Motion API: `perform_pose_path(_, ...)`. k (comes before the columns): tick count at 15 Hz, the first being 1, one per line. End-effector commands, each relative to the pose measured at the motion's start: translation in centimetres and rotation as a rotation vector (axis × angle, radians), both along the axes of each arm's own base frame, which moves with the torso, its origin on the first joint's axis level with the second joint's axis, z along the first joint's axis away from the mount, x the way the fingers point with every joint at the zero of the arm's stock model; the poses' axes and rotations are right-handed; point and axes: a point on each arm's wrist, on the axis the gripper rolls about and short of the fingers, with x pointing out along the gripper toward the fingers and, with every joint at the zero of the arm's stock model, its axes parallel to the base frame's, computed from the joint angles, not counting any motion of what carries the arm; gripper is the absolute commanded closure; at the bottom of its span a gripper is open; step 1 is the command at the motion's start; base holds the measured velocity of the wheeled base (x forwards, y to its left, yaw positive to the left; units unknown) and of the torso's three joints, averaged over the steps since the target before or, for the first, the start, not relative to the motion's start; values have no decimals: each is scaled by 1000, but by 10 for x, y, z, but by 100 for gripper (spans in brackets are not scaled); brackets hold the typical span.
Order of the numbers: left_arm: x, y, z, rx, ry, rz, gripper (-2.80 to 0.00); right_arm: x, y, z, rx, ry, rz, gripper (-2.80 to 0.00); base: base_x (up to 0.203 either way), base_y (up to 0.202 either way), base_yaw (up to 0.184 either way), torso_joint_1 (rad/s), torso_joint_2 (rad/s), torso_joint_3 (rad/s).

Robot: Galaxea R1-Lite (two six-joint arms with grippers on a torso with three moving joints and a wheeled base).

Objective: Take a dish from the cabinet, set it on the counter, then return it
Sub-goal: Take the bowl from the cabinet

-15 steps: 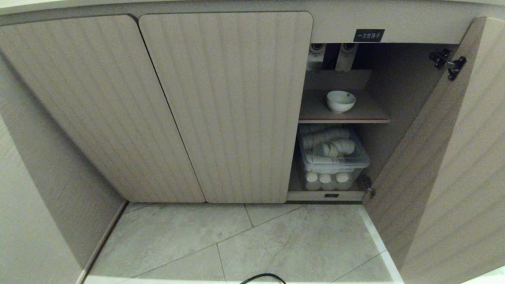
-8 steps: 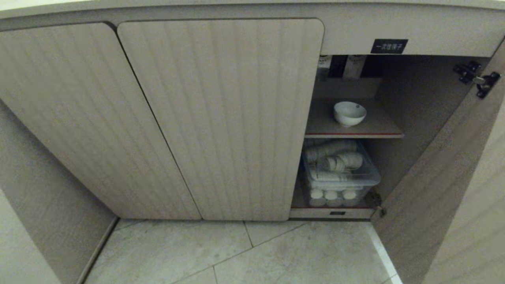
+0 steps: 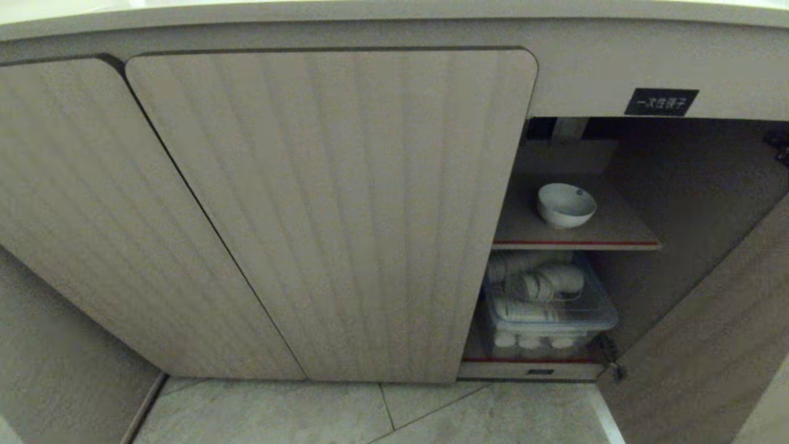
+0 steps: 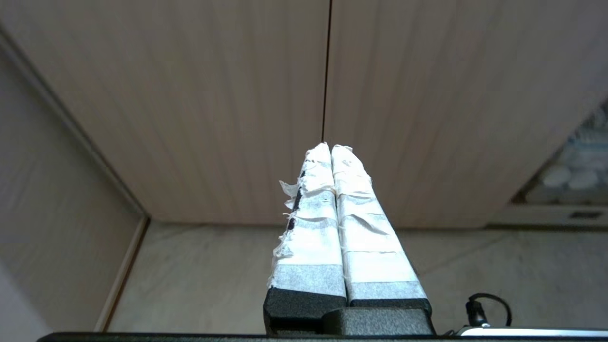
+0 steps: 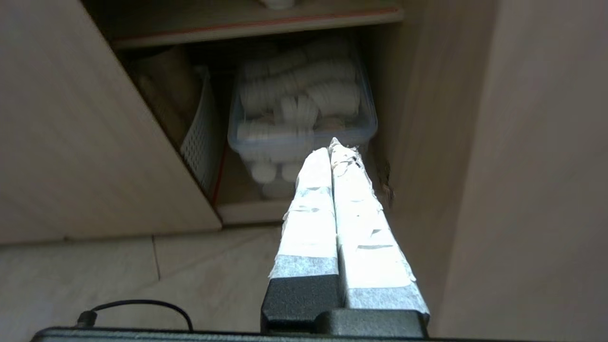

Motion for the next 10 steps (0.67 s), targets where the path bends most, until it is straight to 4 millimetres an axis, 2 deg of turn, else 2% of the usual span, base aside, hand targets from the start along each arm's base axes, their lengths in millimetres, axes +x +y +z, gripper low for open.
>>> perform_pose_path(1,0,0,0,0,-1,0,0,0,0,0,1,1,0,0,188,0,3,2,6,5)
perform_pose_path(5,0,0,0,0,0,0,0,0,0,0,1,0,0,0,151,0,1,2,0,2)
perform_pose_path(10,0,0,0,0,0,0,0,0,0,0,1,0,0,0,14,0,2,2,0,0)
